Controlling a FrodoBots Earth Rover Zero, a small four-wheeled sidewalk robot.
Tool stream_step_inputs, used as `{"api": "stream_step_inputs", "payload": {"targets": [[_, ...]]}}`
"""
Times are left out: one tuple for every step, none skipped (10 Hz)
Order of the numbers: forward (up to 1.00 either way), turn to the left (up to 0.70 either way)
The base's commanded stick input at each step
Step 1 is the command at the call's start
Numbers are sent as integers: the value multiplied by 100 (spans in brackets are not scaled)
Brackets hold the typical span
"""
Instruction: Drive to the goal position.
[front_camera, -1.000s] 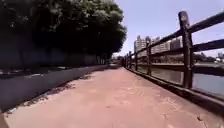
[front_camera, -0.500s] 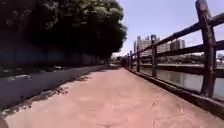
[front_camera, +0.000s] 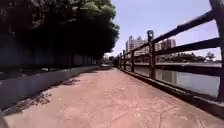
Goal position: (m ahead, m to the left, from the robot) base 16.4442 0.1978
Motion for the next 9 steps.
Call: {"api": "stream_step_inputs", "payload": {"targets": [[95, 1], [95, 1], [95, 1], [95, 1], [95, 1], [95, 5], [95, 13], [95, 23], [95, 1]]}}
